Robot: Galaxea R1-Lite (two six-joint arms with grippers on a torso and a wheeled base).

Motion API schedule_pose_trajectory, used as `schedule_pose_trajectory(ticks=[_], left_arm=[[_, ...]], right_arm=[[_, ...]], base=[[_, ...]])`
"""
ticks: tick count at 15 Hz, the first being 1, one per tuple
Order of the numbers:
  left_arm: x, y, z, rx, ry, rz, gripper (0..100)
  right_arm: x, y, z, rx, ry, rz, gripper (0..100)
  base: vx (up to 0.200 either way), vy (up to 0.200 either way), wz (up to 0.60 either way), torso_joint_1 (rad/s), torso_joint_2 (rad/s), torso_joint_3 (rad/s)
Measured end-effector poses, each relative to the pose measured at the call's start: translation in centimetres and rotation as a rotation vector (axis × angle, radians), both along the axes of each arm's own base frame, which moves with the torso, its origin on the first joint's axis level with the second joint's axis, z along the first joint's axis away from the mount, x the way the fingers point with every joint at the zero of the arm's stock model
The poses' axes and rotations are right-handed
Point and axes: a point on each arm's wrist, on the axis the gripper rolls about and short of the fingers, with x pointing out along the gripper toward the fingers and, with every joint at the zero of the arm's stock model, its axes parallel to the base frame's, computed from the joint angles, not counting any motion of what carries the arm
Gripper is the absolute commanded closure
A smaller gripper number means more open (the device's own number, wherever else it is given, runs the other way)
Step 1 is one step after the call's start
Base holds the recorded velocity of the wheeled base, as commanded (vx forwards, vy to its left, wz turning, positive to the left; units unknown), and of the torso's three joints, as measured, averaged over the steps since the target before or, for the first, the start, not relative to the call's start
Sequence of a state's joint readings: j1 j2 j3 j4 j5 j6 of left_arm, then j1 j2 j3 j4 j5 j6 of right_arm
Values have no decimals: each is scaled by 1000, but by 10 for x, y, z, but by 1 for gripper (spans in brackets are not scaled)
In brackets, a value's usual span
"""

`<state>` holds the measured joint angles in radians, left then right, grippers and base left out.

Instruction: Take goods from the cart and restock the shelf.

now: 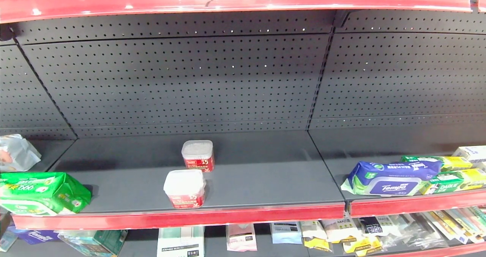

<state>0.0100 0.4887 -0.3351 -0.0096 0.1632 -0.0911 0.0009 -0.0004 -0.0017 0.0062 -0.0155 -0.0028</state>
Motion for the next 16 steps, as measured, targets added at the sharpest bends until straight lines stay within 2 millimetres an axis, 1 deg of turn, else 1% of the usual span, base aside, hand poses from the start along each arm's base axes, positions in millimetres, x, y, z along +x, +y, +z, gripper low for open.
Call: schedule_pose_trajectory(ticks=[1, 3, 5, 7, 9, 11, 14, 16], left_arm=[[17, 1, 5, -3, 71, 29, 0], [56, 2, 4, 2, 241, 65, 0], [87, 3, -4, 5, 361, 71, 0], [113, 2, -15, 7, 458, 54, 0], [130, -4, -27, 17, 532, 7, 0], [143, -9, -38, 24, 593, -17, 0], [167, -14, -50, 29, 584, -35, 0], [179, -20, -61, 35, 608, -56, 0]], right_arm=[[0, 0, 0, 0, 0, 1, 0], [0, 0, 0, 0, 0, 0, 0], [0, 0, 0, -1, 0, 0, 0], [0, 0, 0, -1, 0, 1, 0], [0, 0, 0, -1, 0, 1, 0], [0, 0, 0, -1, 0, 1, 0], [0, 0, 0, -7, 1, 2, 0], [0, 0, 0, -11, 0, 2, 0]], base=[[0, 0, 0, 0, 0, 0], [0, 0, 0, 0, 0, 0], [0, 0, 0, 0, 0, 0], [0, 0, 0, 0, 0, 0], [0, 0, 0, 0, 0, 0], [0, 0, 0, 0, 0, 0], [0, 0, 0, 0, 0, 0], [0, 0, 0, 0, 0, 0]])
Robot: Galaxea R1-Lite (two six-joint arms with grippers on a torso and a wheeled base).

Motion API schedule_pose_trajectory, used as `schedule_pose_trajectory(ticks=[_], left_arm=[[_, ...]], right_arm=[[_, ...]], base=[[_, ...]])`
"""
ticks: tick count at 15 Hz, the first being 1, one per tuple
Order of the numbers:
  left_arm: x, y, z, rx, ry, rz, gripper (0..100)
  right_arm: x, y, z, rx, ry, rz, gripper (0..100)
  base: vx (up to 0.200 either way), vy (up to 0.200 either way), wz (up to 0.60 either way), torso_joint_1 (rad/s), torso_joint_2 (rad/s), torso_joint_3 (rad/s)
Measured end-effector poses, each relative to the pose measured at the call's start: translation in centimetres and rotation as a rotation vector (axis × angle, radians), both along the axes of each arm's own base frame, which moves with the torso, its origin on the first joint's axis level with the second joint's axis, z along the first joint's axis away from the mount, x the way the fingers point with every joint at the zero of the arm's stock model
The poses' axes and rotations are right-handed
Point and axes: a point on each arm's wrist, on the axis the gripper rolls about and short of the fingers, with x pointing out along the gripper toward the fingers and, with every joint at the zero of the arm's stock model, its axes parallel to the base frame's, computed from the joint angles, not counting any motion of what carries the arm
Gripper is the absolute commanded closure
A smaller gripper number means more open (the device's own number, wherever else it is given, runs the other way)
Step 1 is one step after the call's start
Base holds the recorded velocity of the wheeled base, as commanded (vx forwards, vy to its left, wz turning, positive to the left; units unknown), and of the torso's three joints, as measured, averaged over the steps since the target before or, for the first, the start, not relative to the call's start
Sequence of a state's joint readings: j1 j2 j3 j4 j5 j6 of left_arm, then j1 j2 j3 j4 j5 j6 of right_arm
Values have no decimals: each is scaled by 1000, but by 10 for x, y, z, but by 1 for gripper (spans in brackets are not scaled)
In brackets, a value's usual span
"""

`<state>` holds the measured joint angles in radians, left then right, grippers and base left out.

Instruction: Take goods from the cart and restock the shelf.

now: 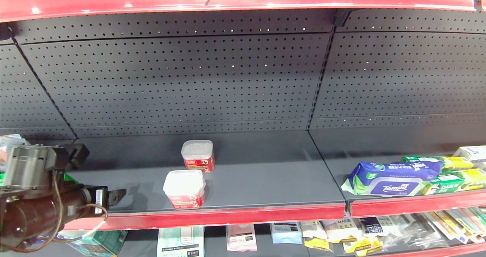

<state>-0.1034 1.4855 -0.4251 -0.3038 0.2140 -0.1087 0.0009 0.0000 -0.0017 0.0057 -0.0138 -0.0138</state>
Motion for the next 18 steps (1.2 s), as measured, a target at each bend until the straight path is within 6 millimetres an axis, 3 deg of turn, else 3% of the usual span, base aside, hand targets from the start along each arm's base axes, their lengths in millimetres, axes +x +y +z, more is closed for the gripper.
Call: schedule_pose_trajectory(ticks=[13, 18], left_arm=[[41, -22, -44, -91, 53, -75, 0], [51, -27, -50, -108, 47, -77, 0]], right_arm=[[0, 0, 0, -2, 0, 0, 0], [0, 0, 0, -2, 0, 0, 0]], base=[[0, 0, 0, 0, 0, 0], [0, 0, 0, 0, 0, 0]])
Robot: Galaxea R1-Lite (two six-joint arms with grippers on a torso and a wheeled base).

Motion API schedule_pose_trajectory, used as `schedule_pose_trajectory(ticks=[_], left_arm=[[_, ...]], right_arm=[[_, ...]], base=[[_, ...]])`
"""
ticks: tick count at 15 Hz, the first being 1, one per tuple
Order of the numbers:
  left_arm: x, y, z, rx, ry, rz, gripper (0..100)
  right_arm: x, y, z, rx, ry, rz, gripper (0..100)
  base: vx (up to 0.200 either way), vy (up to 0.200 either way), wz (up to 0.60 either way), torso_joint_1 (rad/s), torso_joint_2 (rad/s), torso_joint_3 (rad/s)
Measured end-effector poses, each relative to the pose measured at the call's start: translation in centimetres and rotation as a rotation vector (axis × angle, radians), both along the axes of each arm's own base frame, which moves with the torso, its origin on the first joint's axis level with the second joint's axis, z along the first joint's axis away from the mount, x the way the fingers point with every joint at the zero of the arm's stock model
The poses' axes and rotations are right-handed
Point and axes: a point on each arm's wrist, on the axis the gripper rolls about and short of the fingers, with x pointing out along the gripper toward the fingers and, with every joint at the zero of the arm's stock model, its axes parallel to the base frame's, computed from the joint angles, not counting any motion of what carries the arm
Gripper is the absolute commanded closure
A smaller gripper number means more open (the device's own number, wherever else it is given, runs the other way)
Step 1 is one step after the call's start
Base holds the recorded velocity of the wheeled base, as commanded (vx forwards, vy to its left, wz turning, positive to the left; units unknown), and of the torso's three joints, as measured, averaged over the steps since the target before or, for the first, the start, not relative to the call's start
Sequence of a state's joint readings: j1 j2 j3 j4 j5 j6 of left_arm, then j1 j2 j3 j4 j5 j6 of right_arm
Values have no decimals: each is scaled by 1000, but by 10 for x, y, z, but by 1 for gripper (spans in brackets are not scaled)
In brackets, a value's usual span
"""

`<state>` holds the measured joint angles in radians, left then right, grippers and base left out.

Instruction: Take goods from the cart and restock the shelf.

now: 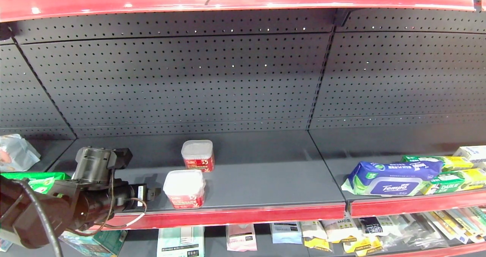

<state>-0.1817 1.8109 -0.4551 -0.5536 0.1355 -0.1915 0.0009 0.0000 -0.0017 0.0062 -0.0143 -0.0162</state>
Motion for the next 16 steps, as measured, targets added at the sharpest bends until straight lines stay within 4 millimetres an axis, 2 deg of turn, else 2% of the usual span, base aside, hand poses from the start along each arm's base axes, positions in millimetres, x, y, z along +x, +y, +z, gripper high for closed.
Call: schedule_pose_trajectory(ticks=[16], left_arm=[[17, -18, 4, -55, -55, -64, 0]], right_arm=[[0, 0, 0, -4, 0, 1, 0]], base=[[0, 0, 0, 0, 0, 0]])
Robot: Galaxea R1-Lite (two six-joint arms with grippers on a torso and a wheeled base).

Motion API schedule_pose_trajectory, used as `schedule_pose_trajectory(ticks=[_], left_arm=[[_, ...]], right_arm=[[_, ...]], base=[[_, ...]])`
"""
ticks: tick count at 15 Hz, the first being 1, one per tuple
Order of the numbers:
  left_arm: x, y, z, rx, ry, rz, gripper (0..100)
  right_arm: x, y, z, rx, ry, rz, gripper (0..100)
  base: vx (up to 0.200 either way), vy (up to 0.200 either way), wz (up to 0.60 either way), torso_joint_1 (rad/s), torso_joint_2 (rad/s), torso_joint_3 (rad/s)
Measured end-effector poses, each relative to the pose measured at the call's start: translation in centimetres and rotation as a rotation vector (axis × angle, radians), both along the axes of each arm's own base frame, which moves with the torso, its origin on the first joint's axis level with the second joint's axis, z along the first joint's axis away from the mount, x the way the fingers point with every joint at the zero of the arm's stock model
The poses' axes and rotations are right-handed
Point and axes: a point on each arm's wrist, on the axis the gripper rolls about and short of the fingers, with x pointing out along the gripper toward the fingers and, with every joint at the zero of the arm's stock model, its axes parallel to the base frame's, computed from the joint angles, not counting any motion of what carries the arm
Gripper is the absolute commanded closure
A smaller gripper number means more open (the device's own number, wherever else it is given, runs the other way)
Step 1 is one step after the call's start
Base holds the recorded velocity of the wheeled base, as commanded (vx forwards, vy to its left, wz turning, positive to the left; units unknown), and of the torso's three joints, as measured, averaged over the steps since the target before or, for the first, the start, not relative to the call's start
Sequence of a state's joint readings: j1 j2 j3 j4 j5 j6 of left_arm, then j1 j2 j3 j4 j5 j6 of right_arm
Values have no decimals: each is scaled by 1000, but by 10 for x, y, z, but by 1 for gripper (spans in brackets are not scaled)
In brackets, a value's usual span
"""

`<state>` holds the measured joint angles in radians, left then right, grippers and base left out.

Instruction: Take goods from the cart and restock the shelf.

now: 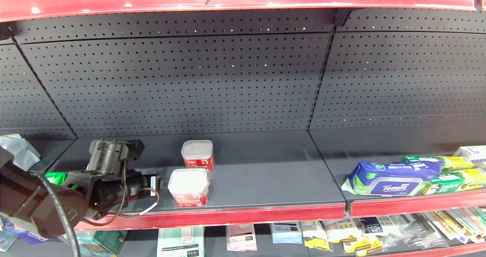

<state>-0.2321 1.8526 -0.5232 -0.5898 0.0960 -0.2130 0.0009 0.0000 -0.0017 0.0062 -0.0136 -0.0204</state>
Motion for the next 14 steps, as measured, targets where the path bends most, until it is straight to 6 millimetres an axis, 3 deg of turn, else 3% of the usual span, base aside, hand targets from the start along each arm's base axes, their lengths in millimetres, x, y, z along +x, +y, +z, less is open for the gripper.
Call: schedule_pose_trajectory(ticks=[9, 14], left_arm=[[1, -1, -2, 3, 6, -6, 0], [-11, 3, 13, -2, -25, -6, 0]], right_arm=[[0, 0, 0, -2, 0, 0, 0], [0, 0, 0, 0, 0, 0, 0]], base=[[0, 0, 0, 0, 0, 0], [0, 0, 0, 0, 0, 0]])
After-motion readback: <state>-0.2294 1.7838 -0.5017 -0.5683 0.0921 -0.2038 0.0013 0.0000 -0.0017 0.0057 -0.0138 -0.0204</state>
